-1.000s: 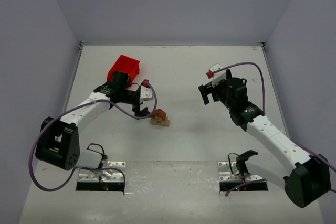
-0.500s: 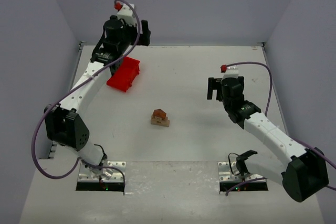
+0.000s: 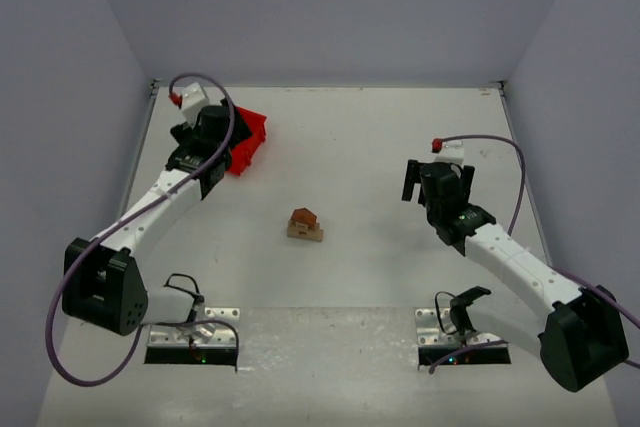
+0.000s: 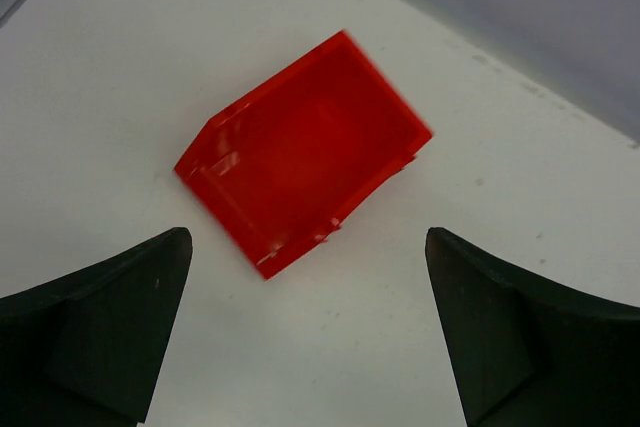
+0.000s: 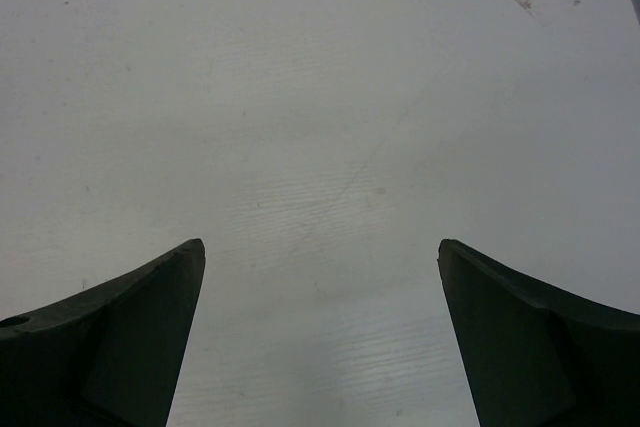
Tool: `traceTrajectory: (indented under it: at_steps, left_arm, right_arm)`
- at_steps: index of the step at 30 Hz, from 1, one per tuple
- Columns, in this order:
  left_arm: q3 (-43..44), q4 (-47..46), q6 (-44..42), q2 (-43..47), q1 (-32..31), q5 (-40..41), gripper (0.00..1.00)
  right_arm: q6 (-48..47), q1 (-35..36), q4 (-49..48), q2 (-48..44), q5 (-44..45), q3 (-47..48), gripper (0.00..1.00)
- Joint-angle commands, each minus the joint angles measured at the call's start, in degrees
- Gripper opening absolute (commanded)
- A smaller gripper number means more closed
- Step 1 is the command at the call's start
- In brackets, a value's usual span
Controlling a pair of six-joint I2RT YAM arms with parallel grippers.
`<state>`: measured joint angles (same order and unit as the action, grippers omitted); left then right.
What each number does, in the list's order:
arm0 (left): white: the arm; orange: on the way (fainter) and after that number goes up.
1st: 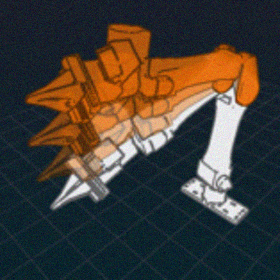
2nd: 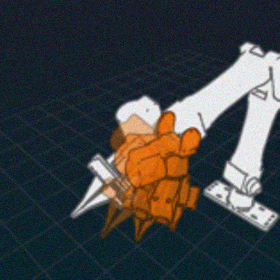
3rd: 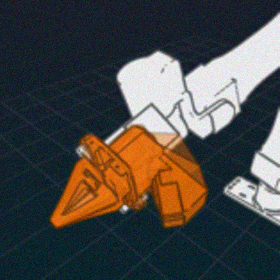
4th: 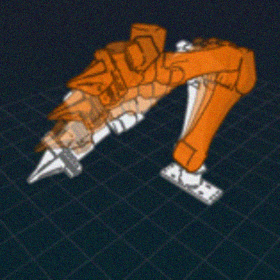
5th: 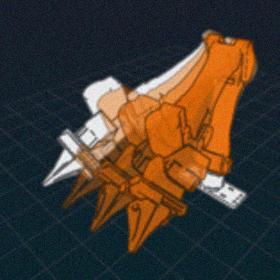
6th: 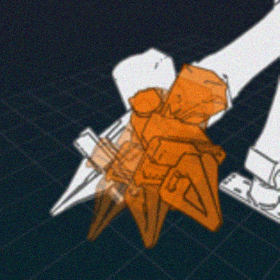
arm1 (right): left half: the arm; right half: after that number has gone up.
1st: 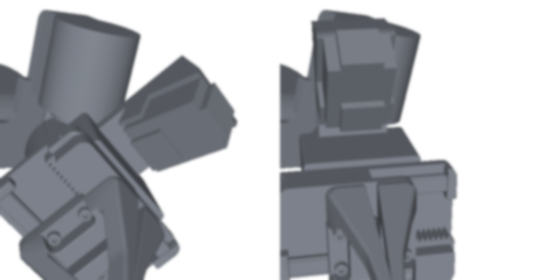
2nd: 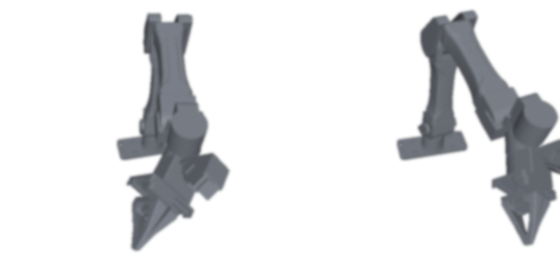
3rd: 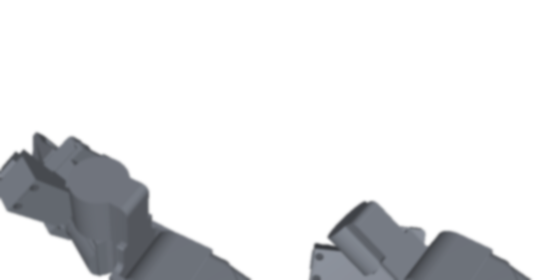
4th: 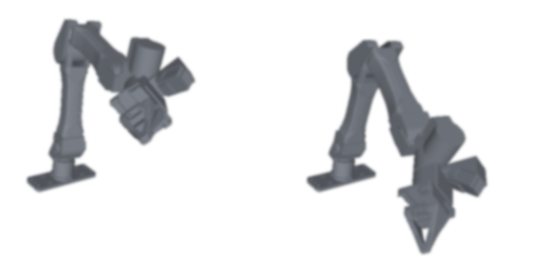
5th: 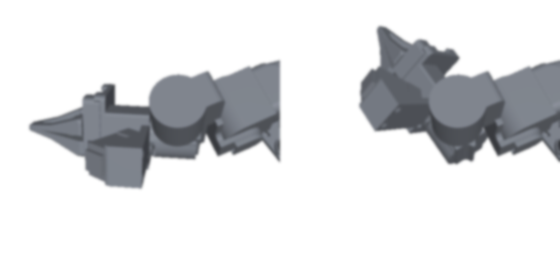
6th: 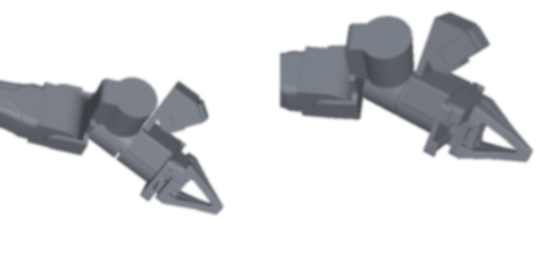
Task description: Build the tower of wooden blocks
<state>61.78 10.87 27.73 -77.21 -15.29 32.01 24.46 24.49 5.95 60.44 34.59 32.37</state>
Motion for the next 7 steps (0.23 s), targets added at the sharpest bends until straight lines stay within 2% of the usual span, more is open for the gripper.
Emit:
traceTrajectory:
  at_steps: [1,7]
  left_arm:
    - [-12.3,-2.4,9.8,6.9,0.6,8.1,1.0]
    - [-15.0,0.0,13.4,7.1,0.8,11.0,1.0]
  right_arm:
    - [1.1,-0.1,-4.2,-3.4,0.3,-1.0,0.99]
    - [0.4,-0.1,-7.4,-6.7,-0.6,-3.6,0.99]
